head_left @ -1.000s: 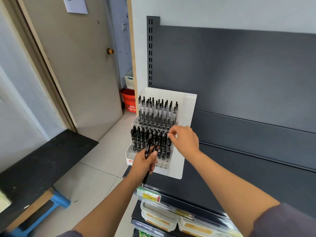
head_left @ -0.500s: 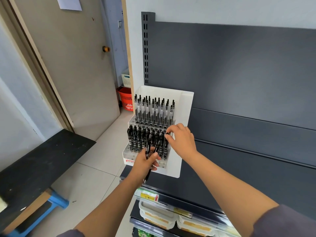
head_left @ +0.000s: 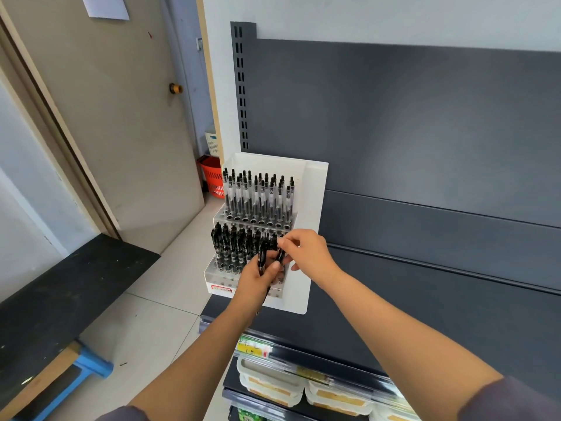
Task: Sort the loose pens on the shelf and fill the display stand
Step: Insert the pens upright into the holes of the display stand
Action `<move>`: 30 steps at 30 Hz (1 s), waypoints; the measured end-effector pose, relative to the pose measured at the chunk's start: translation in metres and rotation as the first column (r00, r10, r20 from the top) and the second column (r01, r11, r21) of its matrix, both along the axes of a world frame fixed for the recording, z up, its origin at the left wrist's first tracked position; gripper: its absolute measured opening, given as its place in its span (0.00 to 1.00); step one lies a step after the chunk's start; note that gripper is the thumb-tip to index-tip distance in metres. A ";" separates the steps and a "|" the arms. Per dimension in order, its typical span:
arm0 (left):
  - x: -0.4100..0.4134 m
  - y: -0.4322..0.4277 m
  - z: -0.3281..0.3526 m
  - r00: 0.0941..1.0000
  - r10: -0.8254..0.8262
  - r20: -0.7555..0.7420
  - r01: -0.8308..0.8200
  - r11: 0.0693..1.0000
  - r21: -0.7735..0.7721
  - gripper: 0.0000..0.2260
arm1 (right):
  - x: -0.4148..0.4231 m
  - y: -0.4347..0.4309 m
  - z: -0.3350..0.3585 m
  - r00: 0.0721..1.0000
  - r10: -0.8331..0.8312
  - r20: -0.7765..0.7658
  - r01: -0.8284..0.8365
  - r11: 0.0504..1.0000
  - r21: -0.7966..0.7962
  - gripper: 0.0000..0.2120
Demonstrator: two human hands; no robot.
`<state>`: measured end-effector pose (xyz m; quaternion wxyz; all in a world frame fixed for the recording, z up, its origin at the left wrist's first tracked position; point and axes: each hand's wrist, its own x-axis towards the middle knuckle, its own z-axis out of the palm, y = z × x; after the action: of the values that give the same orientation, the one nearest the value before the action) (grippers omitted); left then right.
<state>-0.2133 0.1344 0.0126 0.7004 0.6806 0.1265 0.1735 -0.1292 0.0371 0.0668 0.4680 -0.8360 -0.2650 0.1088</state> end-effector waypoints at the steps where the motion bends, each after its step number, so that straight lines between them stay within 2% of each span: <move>1: -0.001 0.002 0.001 1.000 0.018 0.007 -0.018 1.000 0.018 0.07 | 0.001 -0.002 0.004 1.000 0.003 0.014 -0.003 1.000 0.006 0.08; 5: -0.004 0.013 0.002 0.991 0.132 0.009 -0.132 0.983 0.130 0.06 | 0.009 -0.008 0.020 0.981 -0.009 0.194 0.011 1.000 -0.010 0.09; 7: -0.005 0.016 0.002 0.984 0.173 -0.033 -0.168 0.977 0.130 0.06 | 0.011 -0.008 0.023 0.967 -0.031 0.251 0.034 0.999 -0.008 0.09; 12: -0.009 0.021 -0.005 0.982 0.164 -0.099 -0.154 0.983 0.100 0.07 | 0.010 -0.005 0.012 0.959 -0.021 0.283 0.047 0.995 -0.085 0.10; 17: -0.013 0.023 -0.008 0.985 0.147 -0.094 -0.132 0.980 0.147 0.05 | 0.007 0.000 0.001 0.943 0.041 0.331 0.026 0.980 -0.196 0.09; 19: -0.015 0.023 -0.008 0.987 0.130 -0.090 -0.115 0.981 0.154 0.05 | 0.007 0.003 0.004 0.926 0.036 0.375 0.038 0.981 -0.188 0.10; 22: -0.016 0.024 -0.007 0.988 0.122 -0.090 -0.111 0.987 0.115 0.08 | 0.011 0.006 0.013 0.900 0.012 0.435 0.063 0.985 -0.158 0.11; 25: -0.016 0.024 -0.005 0.987 0.136 -0.087 -0.133 0.990 0.036 0.13 | 0.012 0.007 0.015 0.874 0.049 0.484 0.070 0.972 -0.224 0.12; 30: -0.013 0.024 -0.005 0.990 0.129 -0.058 -0.130 0.992 -0.006 0.10 | 0.008 0.008 0.000 0.902 0.086 0.423 0.046 0.956 -0.291 0.10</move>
<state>-0.2260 0.1584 0.0074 0.6870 0.6723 0.1913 0.1984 -0.1211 0.0454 0.0663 0.2672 -0.8966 -0.3513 -0.0355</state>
